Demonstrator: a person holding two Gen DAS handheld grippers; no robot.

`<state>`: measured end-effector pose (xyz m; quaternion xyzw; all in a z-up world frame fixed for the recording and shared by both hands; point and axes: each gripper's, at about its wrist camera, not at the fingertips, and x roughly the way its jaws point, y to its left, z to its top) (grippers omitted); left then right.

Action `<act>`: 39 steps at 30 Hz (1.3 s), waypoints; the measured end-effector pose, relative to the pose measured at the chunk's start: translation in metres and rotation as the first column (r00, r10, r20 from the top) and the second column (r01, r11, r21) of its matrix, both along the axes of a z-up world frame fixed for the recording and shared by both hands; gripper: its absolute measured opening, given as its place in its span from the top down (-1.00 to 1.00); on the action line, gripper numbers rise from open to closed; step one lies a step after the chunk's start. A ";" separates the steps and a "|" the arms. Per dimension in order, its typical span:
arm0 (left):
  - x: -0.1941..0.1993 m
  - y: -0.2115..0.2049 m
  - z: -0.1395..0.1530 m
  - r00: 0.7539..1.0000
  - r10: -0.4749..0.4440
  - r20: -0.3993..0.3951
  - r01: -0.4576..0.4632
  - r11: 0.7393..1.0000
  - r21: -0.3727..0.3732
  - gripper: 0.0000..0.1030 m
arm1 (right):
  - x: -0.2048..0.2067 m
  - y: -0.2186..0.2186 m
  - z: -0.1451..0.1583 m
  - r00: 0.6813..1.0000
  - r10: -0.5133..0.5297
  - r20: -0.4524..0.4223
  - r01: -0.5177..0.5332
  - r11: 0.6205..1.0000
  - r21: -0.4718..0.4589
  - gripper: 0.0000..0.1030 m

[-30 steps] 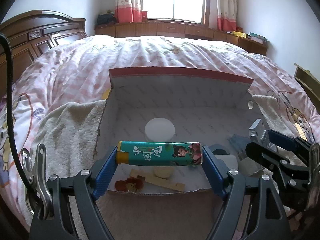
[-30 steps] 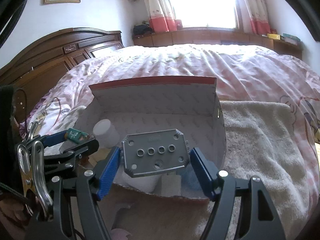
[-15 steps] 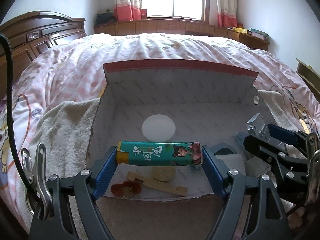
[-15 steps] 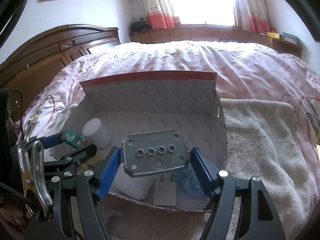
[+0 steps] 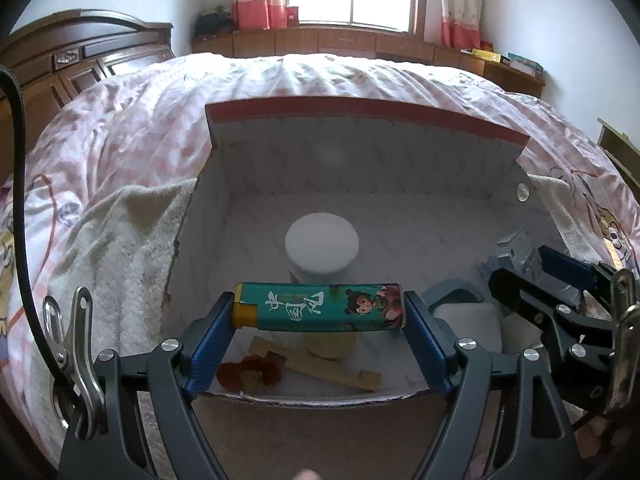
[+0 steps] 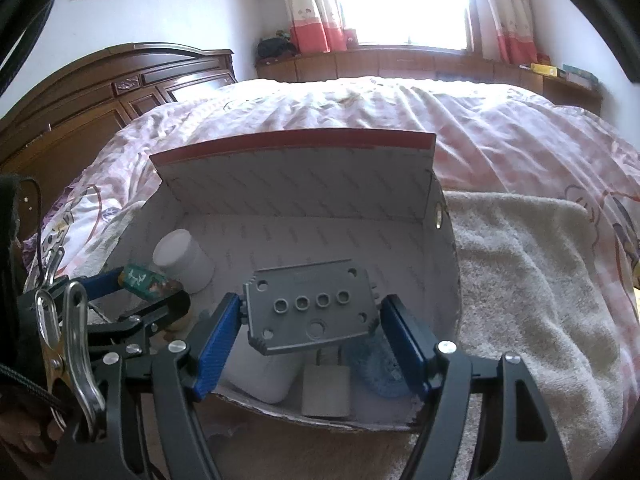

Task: Organize rigid objects
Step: 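Lower and open the right gripper releasing the grey block while left releases the tube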

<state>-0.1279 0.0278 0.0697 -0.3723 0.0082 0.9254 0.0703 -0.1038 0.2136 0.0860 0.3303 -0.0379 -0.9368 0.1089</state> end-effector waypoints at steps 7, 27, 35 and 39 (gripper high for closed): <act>0.000 0.001 -0.004 1.000 0.014 0.005 -0.013 1.000 -0.017 -0.60 | -0.001 0.001 0.000 1.000 -0.006 -0.005 0.006 1.000 -0.005 -0.46; 0.008 -0.005 0.000 1.000 0.016 0.008 -0.016 1.000 -0.004 -0.60 | 0.005 0.008 0.004 0.999 -0.032 0.000 0.032 0.997 -0.067 -0.46; 0.016 -0.009 0.004 1.000 0.018 0.000 -0.018 1.000 0.005 -0.60 | 0.014 0.007 0.009 0.999 -0.036 -0.009 0.036 0.997 -0.072 -0.46; 0.022 -0.010 0.007 1.000 0.017 -0.002 -0.017 1.000 0.009 -0.60 | 0.021 0.007 0.011 0.999 -0.033 -0.011 0.032 0.997 -0.072 -0.46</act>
